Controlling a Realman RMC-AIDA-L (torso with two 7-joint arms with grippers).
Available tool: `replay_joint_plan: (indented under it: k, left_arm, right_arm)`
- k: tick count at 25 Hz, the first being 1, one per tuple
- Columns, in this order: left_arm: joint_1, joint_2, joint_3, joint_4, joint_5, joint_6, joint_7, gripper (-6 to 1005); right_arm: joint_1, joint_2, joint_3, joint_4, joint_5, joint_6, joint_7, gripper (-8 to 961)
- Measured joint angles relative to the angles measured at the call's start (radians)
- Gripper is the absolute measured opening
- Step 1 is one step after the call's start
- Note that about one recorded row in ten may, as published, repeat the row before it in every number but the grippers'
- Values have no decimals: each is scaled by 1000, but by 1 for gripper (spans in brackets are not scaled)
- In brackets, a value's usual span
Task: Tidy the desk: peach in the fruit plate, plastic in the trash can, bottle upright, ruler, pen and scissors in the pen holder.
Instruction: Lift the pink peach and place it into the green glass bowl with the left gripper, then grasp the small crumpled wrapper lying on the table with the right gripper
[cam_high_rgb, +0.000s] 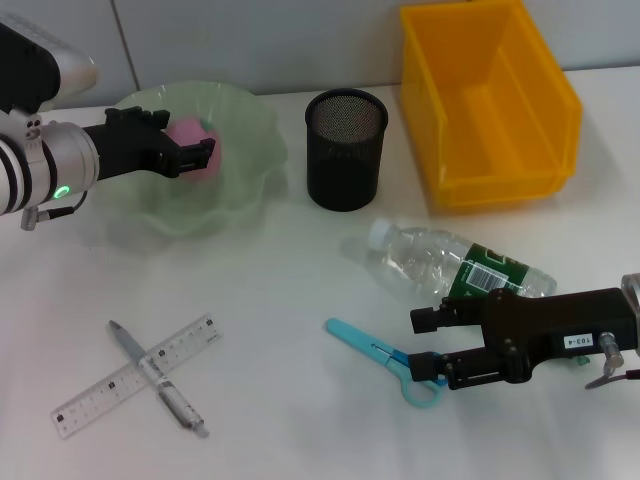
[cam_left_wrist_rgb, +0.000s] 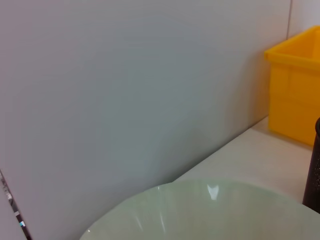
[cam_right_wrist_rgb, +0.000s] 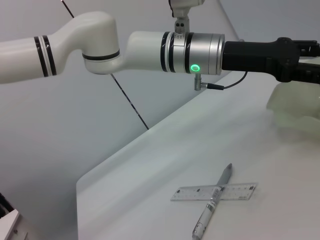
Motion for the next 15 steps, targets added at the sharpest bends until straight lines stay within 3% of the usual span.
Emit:
replay_joint_plan:
  k: [6,15]
  left_arm:
    - [-3,0,0,0,0,-6,0,818]
    - [-2,2,0,3,-4,5,-4,814]
  right_arm:
    - [0,0,0,0,0,1,0,774]
    - [0,1,0,0,0,3,0,774]
